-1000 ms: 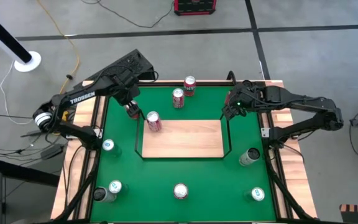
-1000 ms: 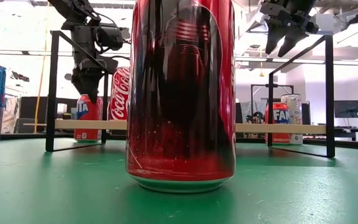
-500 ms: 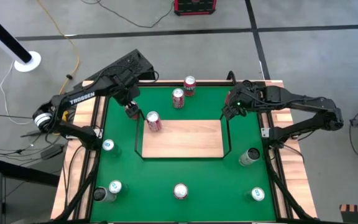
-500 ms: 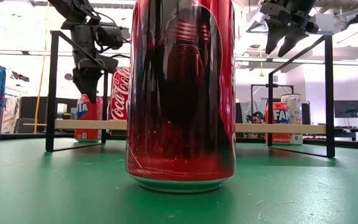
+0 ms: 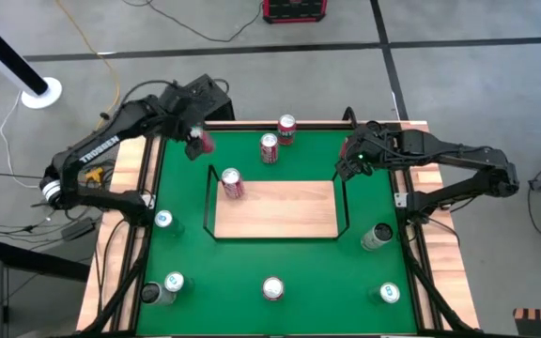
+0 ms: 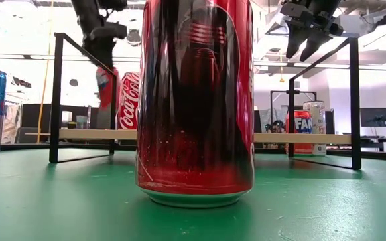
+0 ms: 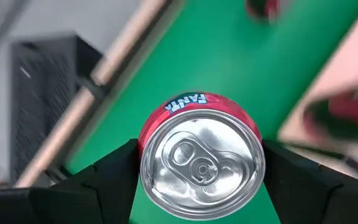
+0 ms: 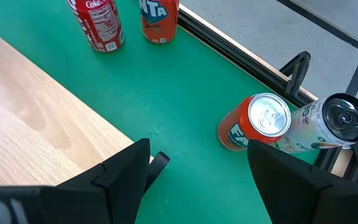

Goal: Place canned beverage on shelf
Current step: Put the bottom left orange soda can on the shelf

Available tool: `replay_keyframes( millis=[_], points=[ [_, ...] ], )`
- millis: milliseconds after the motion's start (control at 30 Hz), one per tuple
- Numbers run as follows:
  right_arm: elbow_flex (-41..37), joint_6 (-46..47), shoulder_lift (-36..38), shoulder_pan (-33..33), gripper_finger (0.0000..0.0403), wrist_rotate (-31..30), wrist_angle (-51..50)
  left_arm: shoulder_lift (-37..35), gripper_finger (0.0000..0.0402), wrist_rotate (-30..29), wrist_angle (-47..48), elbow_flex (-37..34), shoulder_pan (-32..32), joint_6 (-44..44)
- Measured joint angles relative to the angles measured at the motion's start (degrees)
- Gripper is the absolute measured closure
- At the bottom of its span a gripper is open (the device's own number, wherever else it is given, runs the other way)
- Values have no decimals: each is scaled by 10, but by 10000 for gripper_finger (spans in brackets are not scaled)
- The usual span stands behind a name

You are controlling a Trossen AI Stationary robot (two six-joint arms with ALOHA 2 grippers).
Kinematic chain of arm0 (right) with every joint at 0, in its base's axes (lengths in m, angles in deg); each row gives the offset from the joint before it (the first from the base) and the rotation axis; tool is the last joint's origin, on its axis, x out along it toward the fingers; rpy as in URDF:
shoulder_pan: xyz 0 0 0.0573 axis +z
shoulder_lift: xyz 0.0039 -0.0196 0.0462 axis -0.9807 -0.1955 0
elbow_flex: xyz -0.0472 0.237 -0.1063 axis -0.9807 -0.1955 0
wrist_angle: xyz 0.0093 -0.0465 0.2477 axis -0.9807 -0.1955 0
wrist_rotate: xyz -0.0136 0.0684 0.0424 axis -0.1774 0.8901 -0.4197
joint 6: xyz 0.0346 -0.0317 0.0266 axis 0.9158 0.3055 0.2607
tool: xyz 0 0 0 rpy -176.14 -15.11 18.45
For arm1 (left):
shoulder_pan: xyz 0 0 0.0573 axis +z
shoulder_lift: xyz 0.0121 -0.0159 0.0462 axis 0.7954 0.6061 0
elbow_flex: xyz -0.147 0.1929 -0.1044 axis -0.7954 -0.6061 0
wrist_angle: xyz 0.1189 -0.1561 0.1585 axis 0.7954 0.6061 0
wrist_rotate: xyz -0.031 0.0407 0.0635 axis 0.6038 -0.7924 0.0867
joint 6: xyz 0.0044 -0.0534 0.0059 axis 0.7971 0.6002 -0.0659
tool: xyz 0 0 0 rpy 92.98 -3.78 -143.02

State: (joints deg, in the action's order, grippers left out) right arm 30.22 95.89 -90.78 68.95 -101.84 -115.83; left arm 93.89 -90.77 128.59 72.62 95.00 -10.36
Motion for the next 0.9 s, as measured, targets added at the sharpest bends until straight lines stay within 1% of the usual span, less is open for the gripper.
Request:
replay_keyframes(
  millis=[133, 200, 333, 467, 567, 700, 800, 900],
  points=[
    [0, 0, 0, 0, 106, 0, 0, -1, 126, 2, -14, 43, -9, 10],
    [0, 0, 0, 0, 106, 0, 0, -1, 126, 26, -38, 57, -17, 14],
    [0, -1, 0, 0, 106, 0, 0, -1, 126, 73, -60, 64, -42, 32],
    [0, -2, 0, 0, 106, 0, 0, 12, 126, 90, -100, 66, -78, 49],
    [0, -2, 0, -1, 106, 0, 0, 44, 126, 97, -122, 70, -108, 59],
    [0, -2, 0, -1, 106, 0, 0, 115, 126, 100, -113, 126, -147, 78],
    [0, -2, 0, -1, 106, 0, 0, 174, 126, 93, -61, 190, -171, 120],
    [0, -8, 0, 0, 106, 0, 0, 234, 126, 53, -2, 254, -196, 166]
  ],
)
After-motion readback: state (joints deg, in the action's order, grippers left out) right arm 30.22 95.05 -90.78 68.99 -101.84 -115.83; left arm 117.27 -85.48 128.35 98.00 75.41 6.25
